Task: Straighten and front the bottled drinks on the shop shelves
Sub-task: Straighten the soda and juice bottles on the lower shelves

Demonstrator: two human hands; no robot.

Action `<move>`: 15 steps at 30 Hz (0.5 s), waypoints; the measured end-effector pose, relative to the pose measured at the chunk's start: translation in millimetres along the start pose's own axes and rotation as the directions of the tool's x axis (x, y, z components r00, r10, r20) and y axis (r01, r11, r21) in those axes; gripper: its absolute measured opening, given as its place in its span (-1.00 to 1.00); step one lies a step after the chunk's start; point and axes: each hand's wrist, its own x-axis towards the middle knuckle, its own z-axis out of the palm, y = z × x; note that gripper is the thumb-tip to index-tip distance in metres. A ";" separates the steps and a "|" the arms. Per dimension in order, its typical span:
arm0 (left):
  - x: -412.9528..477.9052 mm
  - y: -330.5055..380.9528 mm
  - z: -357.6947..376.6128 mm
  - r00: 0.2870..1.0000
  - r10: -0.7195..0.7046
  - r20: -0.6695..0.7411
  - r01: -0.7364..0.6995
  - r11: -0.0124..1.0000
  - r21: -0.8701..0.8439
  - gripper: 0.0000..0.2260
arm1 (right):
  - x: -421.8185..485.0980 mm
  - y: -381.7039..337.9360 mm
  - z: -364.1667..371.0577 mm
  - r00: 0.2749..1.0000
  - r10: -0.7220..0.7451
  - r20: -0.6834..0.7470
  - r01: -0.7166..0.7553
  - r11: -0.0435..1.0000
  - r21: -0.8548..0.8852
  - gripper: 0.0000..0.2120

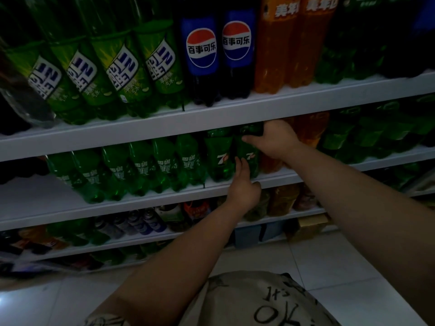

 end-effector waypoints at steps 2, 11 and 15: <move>3.4 1.2 -1.5 1.000 -0.021 -0.010 0.021 1.000 -0.018 -0.31 | 0.3 -1.5 -0.4 1.000 -0.022 -0.004 0.021 0.991 -0.133 -0.46; 2.8 6.9 9.1 0.998 -0.001 -0.060 -0.001 1.000 -0.018 -0.27 | 3.0 4.9 -1.7 0.999 -0.014 0.039 0.010 0.995 0.103 -0.51; 11.8 10.7 0.7 0.994 0.005 -0.107 -0.011 0.999 -0.053 -0.28 | 6.8 5.3 0.6 0.999 -0.035 0.040 0.037 0.998 -0.056 -0.46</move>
